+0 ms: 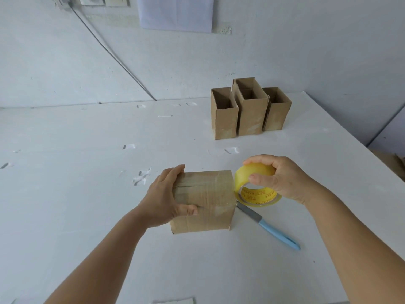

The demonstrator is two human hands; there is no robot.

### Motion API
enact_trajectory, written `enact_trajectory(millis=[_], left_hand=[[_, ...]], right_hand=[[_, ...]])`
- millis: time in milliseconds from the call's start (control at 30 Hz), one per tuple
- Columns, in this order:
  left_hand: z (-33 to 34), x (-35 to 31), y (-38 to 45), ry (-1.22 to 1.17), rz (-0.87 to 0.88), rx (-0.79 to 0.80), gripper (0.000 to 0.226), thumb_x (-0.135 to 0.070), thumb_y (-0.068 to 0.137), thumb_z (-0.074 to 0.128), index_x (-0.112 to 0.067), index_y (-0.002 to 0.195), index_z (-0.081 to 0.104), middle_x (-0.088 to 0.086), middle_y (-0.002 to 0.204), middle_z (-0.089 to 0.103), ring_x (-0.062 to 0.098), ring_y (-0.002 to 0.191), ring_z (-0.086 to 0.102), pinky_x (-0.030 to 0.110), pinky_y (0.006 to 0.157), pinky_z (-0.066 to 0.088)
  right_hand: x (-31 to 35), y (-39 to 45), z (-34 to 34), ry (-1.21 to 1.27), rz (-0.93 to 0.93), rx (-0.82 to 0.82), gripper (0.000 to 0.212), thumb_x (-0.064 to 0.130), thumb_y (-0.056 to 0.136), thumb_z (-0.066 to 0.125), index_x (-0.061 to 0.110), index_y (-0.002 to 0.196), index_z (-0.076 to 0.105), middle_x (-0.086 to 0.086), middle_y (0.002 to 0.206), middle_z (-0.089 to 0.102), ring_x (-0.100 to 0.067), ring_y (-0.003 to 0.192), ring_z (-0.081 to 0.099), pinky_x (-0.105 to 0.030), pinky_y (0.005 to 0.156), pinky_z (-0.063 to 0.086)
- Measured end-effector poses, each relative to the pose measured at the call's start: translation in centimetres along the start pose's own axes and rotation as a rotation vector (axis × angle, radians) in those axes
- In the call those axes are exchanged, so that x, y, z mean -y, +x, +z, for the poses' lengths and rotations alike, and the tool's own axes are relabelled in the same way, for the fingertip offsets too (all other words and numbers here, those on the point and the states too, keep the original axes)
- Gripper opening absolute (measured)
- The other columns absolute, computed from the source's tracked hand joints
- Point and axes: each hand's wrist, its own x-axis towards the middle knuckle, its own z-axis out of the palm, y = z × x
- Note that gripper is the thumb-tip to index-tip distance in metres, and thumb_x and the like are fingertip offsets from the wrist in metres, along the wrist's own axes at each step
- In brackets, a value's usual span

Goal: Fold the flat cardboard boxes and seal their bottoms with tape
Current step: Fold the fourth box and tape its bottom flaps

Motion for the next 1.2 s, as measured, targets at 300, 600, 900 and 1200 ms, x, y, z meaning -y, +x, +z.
enact_trajectory(millis=[300,600,900,1200], left_hand=[[-0.8,-2.2,0.1,0.528,0.007,0.18,0.123,-0.09,0.053,0.03,-0.026,0.152,-0.007,-0.011,0.153,0.009,0.011,0.144,-0.003,0.042,0.118,-0.008],[1.8,-7.0,2.3,0.785,0.217,0.308,0.113,-0.076,0.08,0.043,-0.01,0.15,-0.016,0.002,0.161,-0.013,0.016,0.146,-0.02,0.045,0.119,-0.009],[5.1,-8.8,3.8,0.704,0.33,0.145,0.101,-0.07,0.081,0.044,-0.012,0.153,0.004,0.001,0.148,0.029,0.021,0.135,0.026,0.035,0.112,0.017],[5.3,-8.6,3.8,0.69,0.305,0.175,0.095,-0.067,0.082,0.046,-0.016,0.152,0.006,-0.001,0.148,0.026,0.019,0.135,0.022,0.034,0.113,0.012]], right_hand=[[-1.4,0.2,1.0,0.062,0.024,-0.023,0.037,0.044,0.062,0.07,0.041,0.099,0.068,0.007,0.099,0.066,-0.015,0.095,0.061,-0.025,0.078,0.048],[-1.0,0.4,1.2,0.054,0.001,-0.028,0.033,0.041,0.061,0.069,0.043,0.094,0.067,0.009,0.108,0.063,-0.014,0.1,0.059,-0.027,0.083,0.049],[-2.0,0.1,0.8,-0.011,-0.02,0.039,0.024,0.051,0.08,0.056,0.05,0.104,0.061,0.022,0.113,0.061,0.002,0.105,0.056,-0.018,0.088,0.043],[-4.4,0.8,1.4,-0.412,0.078,0.085,0.026,0.053,0.086,0.054,0.049,0.112,0.06,0.009,0.113,0.057,-0.015,0.109,0.054,-0.034,0.099,0.042]])
